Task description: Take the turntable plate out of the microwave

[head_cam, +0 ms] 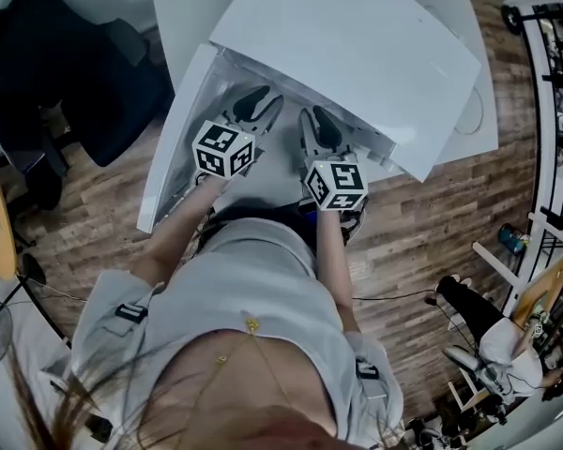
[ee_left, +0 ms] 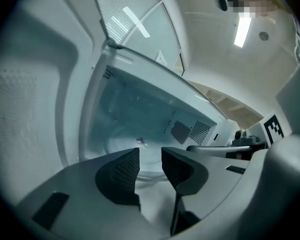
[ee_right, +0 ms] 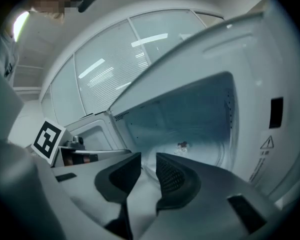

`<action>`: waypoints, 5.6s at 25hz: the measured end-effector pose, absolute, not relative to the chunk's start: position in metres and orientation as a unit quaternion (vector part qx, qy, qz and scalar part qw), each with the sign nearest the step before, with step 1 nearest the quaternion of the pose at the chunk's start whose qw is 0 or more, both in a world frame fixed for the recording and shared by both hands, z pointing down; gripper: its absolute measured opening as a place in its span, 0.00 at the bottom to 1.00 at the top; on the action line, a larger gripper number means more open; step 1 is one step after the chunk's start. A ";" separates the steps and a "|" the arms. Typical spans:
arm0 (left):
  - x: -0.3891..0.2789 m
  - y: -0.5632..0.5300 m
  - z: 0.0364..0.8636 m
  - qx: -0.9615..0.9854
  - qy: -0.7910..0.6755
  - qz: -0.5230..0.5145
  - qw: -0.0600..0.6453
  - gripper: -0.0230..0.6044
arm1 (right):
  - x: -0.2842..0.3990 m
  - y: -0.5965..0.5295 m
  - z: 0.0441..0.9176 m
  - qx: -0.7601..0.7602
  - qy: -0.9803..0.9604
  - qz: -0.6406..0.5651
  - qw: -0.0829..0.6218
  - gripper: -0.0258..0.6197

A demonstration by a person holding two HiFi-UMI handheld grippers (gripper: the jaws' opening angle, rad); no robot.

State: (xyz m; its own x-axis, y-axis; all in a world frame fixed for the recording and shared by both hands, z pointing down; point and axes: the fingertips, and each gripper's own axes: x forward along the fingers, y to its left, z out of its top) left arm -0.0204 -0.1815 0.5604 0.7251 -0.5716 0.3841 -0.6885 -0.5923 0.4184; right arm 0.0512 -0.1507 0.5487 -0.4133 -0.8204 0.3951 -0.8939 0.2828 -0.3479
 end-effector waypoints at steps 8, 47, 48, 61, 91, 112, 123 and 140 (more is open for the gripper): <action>-0.025 -0.188 0.601 0.844 -0.383 0.116 0.358 0.26 | 0.055 -0.152 0.594 0.550 -0.759 0.343 0.064 0.21; -0.019 -0.196 0.636 0.626 -0.325 -0.145 0.694 0.12 | 0.067 -0.134 0.631 0.508 -0.628 0.558 -0.192 0.44; -0.021 -0.193 0.635 0.626 -0.323 -0.146 0.694 0.12 | 0.068 -0.135 0.630 0.507 -0.628 0.557 -0.198 0.44; -0.035 -0.158 0.624 0.630 -0.309 -0.142 0.698 0.12 | 0.077 -0.135 0.634 0.503 -0.598 0.567 -0.259 0.46; -0.041 -0.154 0.646 0.666 -0.323 -0.141 0.657 0.23 | 0.092 -0.150 0.650 0.520 -0.534 0.590 -0.309 0.13; -0.040 -0.211 0.646 0.643 -0.332 -0.221 0.654 0.12 | 0.091 -0.149 0.651 0.505 -0.536 0.592 -0.328 0.12; -0.045 -0.201 0.634 0.648 -0.328 -0.234 0.646 0.11 | 0.091 -0.138 0.650 0.504 -0.546 0.589 -0.317 0.12; -0.061 -0.176 0.618 0.640 -0.338 -0.253 0.642 0.11 | 0.079 -0.121 0.630 0.489 -0.566 0.585 -0.313 0.11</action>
State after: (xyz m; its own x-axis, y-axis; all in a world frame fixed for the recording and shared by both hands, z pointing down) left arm -0.0613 -0.1755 0.6181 0.6429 -0.7581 0.1100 -0.1075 0.0529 0.9928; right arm 0.0794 -0.1213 0.6304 -0.3254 -0.9202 0.2176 -0.1877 -0.1627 -0.9687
